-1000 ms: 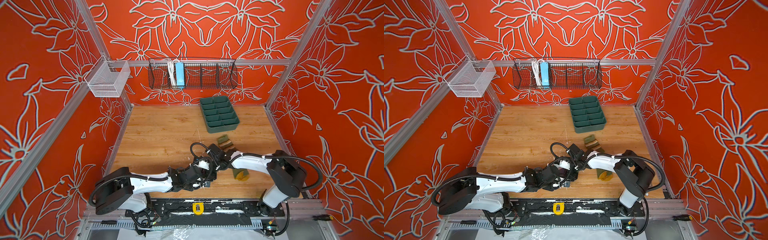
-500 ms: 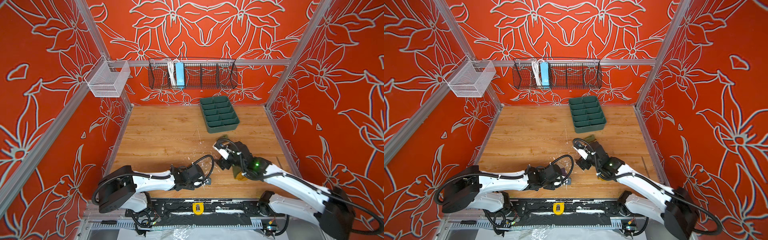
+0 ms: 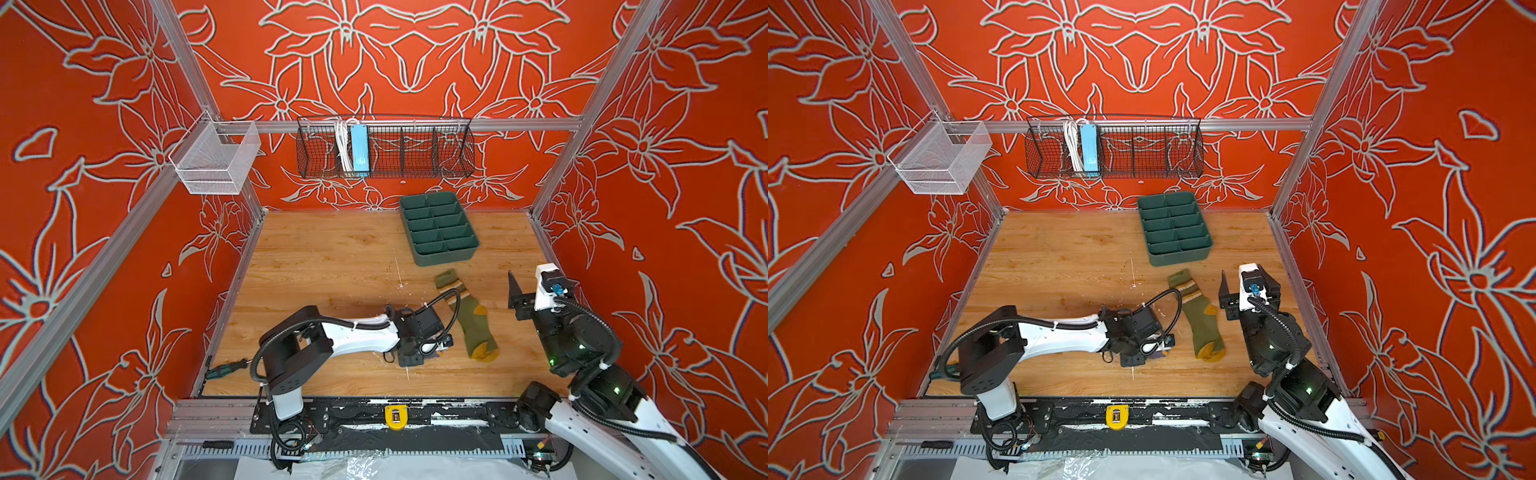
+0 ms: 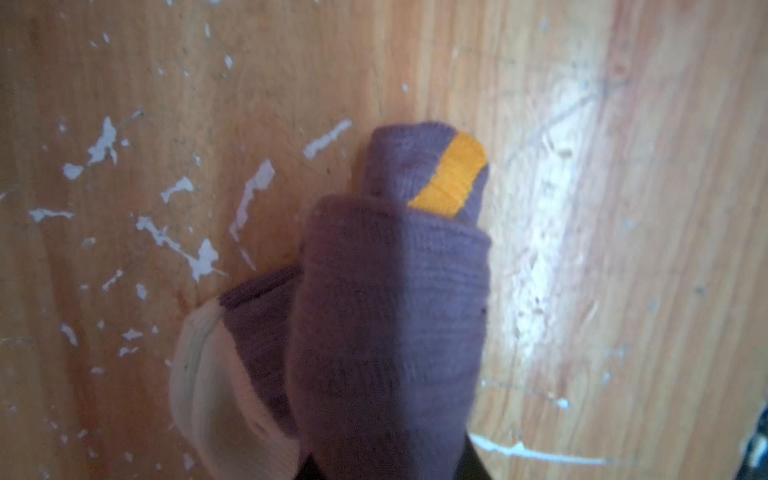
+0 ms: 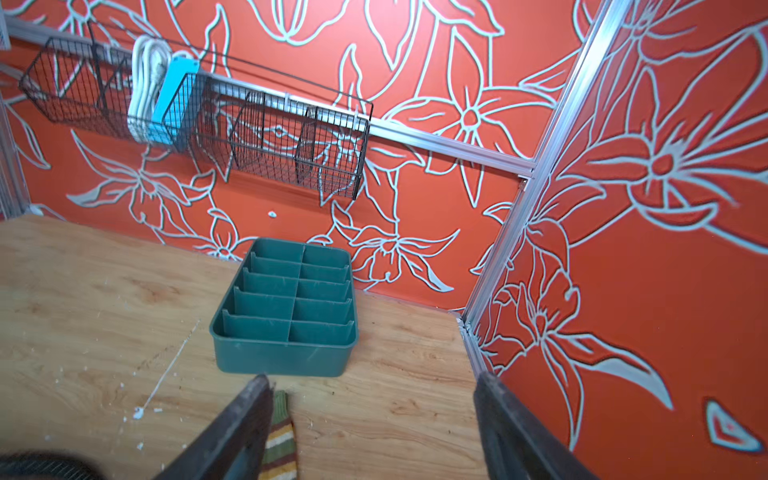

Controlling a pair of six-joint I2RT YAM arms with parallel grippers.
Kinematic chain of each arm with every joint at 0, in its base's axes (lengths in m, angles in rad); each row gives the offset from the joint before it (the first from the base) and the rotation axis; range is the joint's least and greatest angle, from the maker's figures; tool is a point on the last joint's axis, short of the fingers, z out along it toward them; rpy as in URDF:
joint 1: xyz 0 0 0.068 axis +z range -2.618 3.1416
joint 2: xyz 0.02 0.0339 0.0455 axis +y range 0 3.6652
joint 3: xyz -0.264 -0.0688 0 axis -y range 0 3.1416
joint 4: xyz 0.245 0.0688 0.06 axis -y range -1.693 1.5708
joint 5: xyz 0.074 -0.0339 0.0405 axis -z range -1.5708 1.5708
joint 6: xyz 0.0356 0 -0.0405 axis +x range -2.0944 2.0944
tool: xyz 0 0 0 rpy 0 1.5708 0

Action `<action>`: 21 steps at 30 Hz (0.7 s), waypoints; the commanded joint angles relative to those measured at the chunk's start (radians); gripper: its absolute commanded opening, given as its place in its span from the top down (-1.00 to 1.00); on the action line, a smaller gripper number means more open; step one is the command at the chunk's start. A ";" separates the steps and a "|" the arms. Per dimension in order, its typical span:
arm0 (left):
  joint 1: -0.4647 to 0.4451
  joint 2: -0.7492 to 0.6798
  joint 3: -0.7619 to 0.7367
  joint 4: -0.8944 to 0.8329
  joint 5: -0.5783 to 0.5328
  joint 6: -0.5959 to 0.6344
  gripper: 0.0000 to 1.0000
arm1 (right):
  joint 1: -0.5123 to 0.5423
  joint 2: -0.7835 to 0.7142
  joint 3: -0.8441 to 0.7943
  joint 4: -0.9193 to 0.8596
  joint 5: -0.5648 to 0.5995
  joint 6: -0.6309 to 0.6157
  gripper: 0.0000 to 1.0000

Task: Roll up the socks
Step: 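Hold the roll with the left gripper while the right gripper releases and rises, then lower the right gripper and pinch the purple roll beside the left gripper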

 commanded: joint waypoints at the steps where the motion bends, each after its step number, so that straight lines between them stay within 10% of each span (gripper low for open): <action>1: 0.006 0.101 0.008 -0.099 0.066 -0.101 1.00 | 0.001 0.014 0.006 -0.149 -0.067 -0.012 -0.50; 13: 0.059 0.147 -0.144 0.013 0.390 -0.289 1.00 | 0.001 0.086 0.140 -0.318 -0.599 -0.032 -0.48; 21: 0.091 0.221 -0.159 0.043 0.427 -0.403 1.00 | 0.000 0.161 0.086 -0.392 -0.594 -0.293 -0.46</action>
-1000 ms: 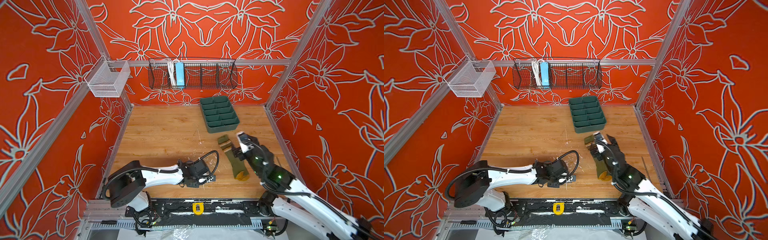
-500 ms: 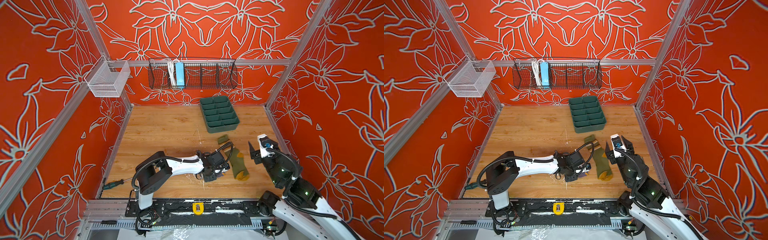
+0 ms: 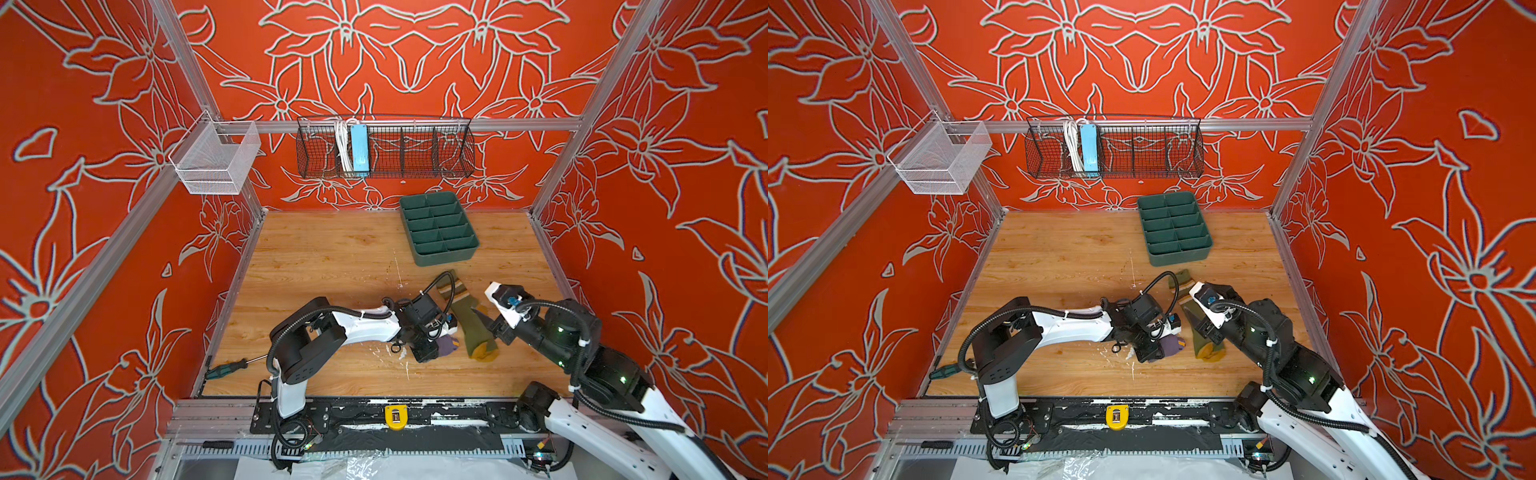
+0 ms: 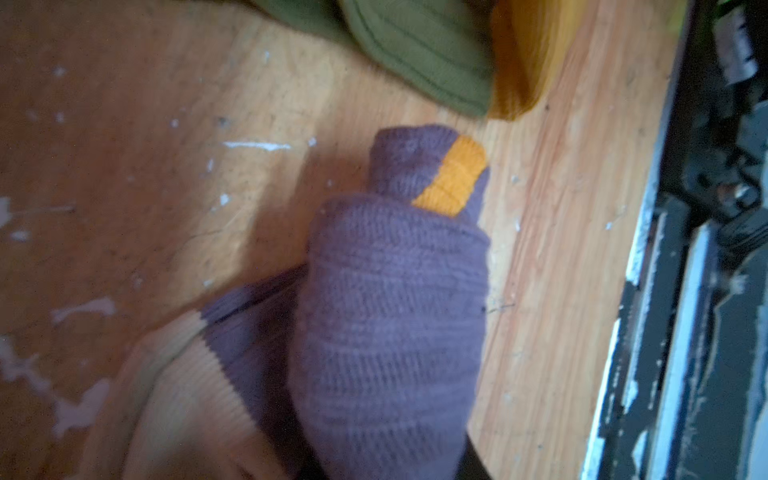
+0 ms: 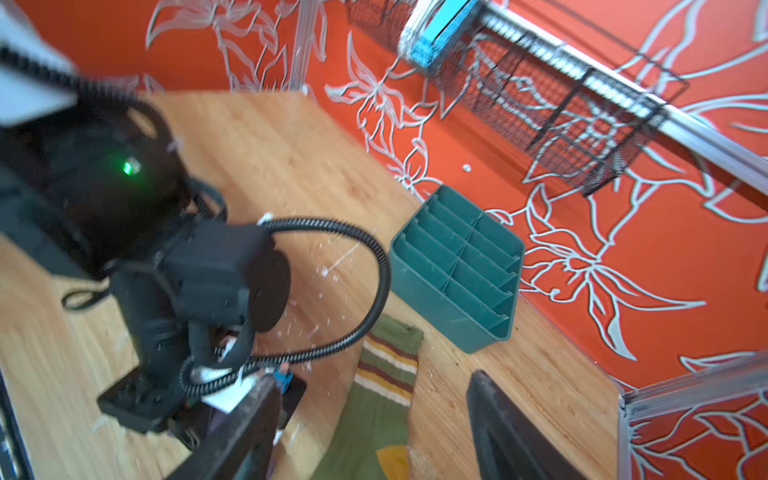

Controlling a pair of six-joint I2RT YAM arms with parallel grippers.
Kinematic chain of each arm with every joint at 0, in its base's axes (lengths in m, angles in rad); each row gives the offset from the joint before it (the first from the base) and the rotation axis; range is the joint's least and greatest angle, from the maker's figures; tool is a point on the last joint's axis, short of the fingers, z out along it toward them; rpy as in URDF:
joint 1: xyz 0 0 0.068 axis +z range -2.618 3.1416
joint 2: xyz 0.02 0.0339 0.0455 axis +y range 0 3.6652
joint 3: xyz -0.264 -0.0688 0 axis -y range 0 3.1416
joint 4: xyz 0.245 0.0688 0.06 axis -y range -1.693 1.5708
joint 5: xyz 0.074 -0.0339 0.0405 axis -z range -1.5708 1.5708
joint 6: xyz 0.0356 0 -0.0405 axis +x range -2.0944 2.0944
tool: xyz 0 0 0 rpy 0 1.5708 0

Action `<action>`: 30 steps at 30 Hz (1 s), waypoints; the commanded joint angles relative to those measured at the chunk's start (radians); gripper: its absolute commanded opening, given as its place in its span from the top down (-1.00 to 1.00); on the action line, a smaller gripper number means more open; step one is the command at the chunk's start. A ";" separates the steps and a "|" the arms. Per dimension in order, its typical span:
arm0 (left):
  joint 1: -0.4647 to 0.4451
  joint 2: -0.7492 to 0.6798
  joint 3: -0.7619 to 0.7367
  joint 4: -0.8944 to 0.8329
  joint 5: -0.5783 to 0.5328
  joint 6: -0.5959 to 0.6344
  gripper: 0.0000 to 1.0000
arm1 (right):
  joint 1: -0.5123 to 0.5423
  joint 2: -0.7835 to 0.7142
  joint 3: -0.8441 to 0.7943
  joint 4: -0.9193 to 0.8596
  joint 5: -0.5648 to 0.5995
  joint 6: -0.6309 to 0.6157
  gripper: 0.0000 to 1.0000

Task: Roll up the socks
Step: 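Lower the right gripper and pinch the purple roll beside the left gripper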

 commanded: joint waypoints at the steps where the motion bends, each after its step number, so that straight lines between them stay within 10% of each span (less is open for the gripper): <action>1: 0.002 0.154 -0.125 -0.169 0.018 -0.104 1.00 | 0.002 0.045 -0.058 -0.053 -0.016 -0.182 -0.44; 14: 0.025 0.157 -0.192 -0.094 -0.017 -0.161 1.00 | 0.220 0.082 -0.289 -0.209 0.102 -0.524 -0.33; 30: 0.041 0.148 -0.215 -0.073 0.008 -0.137 1.00 | 0.307 0.661 -0.382 0.446 0.199 -0.593 -0.26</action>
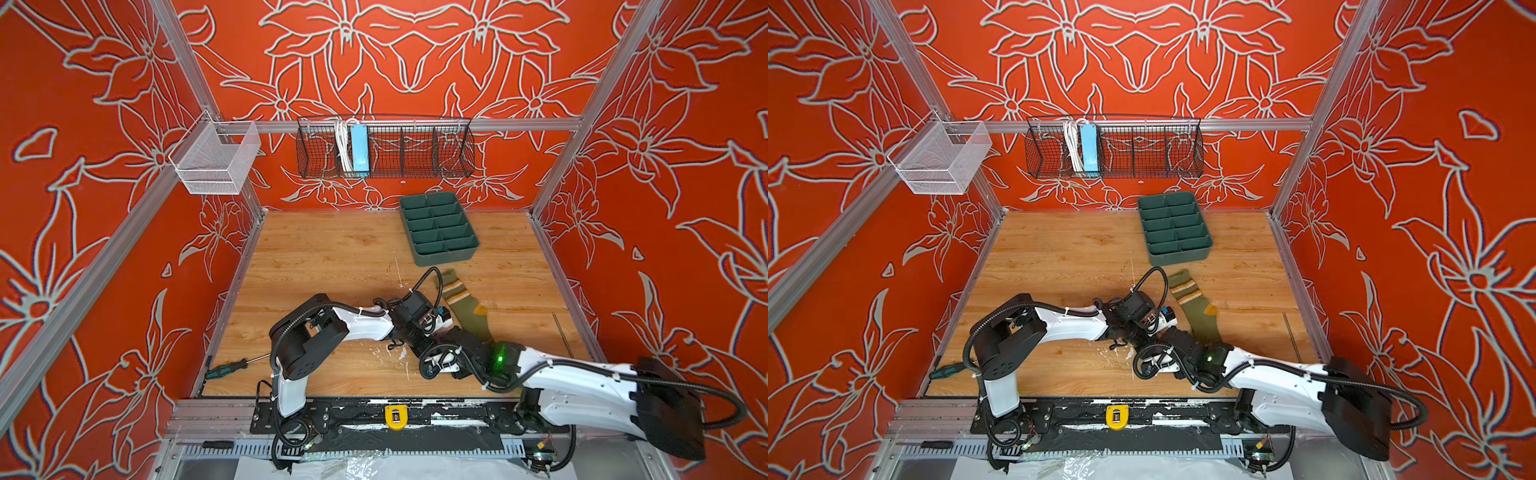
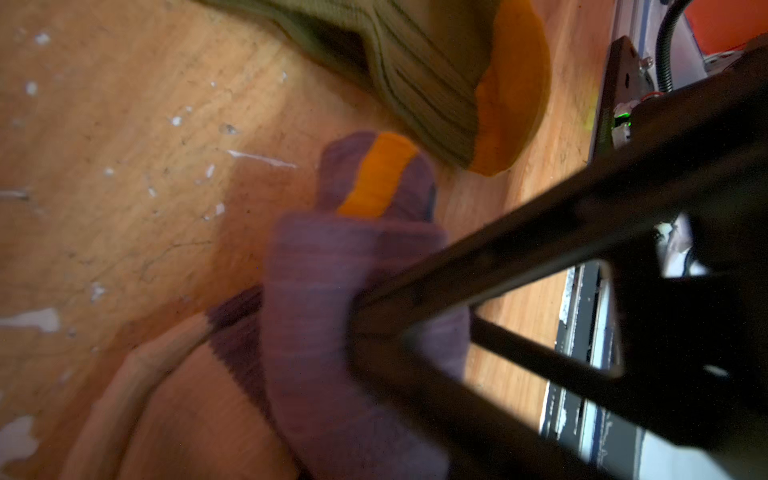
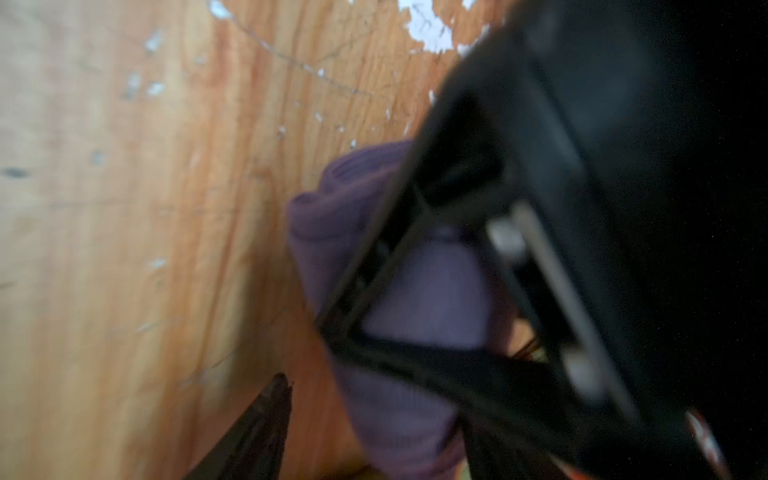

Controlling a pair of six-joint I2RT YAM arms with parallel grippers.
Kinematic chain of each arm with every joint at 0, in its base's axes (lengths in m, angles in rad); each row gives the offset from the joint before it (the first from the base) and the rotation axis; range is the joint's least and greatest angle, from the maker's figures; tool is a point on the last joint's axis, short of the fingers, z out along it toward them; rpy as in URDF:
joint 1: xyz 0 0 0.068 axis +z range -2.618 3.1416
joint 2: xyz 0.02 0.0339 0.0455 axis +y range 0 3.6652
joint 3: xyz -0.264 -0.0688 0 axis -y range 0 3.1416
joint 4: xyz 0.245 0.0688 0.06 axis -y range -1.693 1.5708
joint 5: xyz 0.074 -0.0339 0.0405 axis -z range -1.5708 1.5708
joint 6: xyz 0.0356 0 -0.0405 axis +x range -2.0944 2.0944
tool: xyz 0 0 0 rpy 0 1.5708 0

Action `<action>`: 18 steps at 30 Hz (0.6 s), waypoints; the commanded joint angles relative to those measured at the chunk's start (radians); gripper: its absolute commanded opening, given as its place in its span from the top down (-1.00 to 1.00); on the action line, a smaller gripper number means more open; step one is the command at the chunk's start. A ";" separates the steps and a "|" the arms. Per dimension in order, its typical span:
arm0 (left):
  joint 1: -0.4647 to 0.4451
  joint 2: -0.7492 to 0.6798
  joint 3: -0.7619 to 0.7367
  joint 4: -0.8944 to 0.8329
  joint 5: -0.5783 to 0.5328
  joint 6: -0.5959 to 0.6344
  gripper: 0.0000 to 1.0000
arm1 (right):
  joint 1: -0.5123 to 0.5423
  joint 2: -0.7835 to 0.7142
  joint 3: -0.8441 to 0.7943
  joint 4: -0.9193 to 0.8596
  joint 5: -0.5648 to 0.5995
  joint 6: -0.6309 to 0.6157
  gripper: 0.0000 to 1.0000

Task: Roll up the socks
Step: 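Lower the right gripper and pinch the purple roll beside the left gripper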

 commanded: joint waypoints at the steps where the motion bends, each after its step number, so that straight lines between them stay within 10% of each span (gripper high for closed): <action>1: -0.019 0.143 -0.122 -0.256 -0.147 0.015 1.00 | -0.005 0.088 0.007 0.137 0.004 -0.032 -0.21; 18: -0.018 0.057 -0.148 -0.238 -0.166 0.085 1.00 | -0.004 0.144 0.002 0.105 -0.035 -0.041 1.00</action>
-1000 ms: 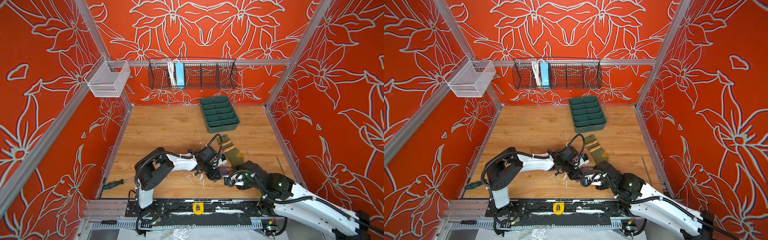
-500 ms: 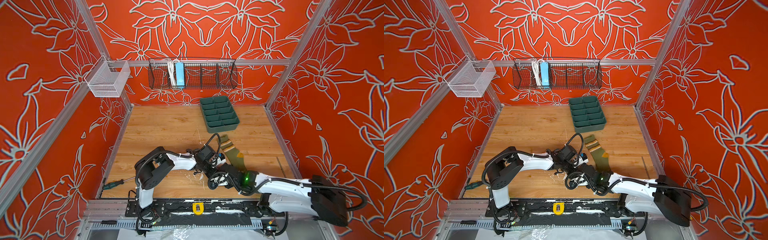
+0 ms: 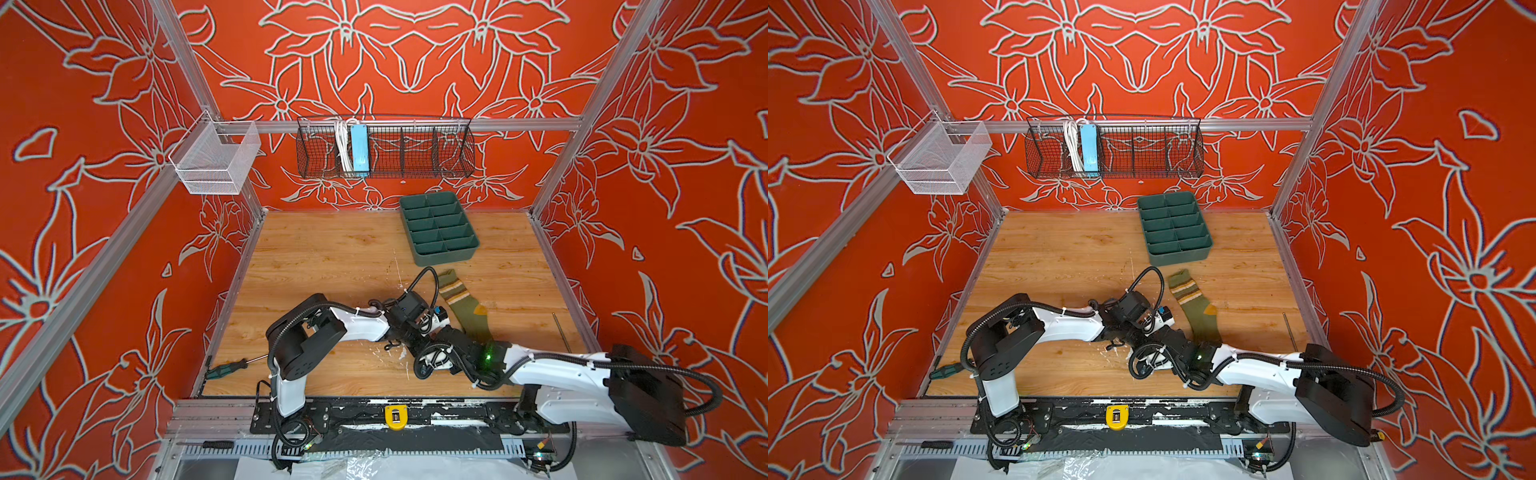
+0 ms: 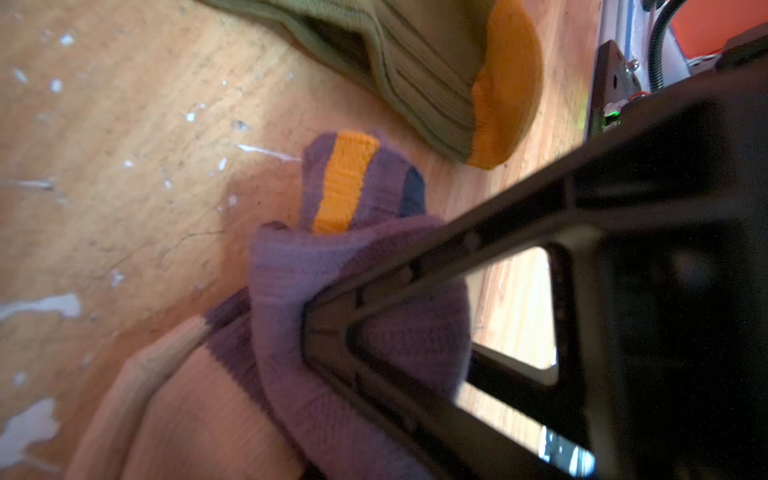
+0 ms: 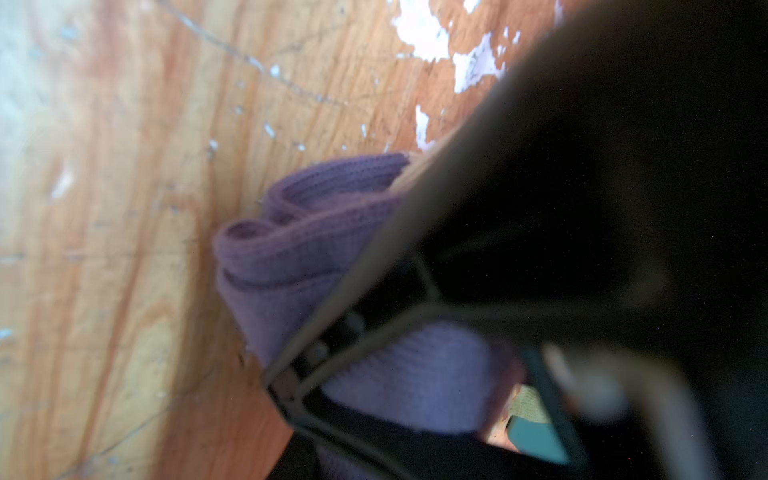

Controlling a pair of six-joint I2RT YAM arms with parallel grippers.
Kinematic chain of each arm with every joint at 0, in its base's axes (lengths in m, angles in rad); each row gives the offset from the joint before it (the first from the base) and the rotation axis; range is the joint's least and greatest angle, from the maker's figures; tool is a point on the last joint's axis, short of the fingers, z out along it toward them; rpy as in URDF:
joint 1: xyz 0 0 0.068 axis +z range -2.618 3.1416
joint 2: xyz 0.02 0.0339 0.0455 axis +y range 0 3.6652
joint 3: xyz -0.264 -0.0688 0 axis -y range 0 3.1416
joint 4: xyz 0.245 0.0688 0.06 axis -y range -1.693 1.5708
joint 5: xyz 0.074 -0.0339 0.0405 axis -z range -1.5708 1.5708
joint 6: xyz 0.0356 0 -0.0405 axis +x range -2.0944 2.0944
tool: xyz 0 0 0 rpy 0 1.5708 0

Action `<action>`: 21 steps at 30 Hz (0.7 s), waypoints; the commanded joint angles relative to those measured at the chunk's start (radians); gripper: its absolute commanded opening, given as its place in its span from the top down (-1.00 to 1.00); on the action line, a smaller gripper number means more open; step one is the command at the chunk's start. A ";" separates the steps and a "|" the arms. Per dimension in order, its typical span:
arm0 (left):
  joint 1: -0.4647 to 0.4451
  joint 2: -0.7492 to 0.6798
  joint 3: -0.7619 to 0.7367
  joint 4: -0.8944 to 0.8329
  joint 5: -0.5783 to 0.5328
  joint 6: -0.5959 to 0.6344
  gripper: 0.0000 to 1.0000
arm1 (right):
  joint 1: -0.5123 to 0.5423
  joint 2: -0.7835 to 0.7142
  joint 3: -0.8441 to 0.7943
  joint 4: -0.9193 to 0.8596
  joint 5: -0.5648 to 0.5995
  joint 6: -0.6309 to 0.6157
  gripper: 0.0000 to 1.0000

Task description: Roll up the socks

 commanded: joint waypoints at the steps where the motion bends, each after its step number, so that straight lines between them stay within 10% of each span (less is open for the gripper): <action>1: -0.032 0.084 -0.094 -0.295 -0.178 0.065 1.00 | -0.007 0.039 0.000 -0.011 -0.088 0.055 1.00; 3: -0.032 0.056 -0.089 -0.304 -0.191 0.080 1.00 | -0.007 0.021 0.002 -0.036 -0.101 0.063 1.00; 12: -0.032 -0.131 -0.037 -0.370 -0.279 0.186 -0.30 | -0.007 -0.102 0.042 -0.229 -0.177 0.130 1.00; 21: -0.018 -0.323 -0.026 -0.370 -0.291 0.265 -0.97 | -0.007 -0.133 0.029 -0.236 -0.219 0.172 1.00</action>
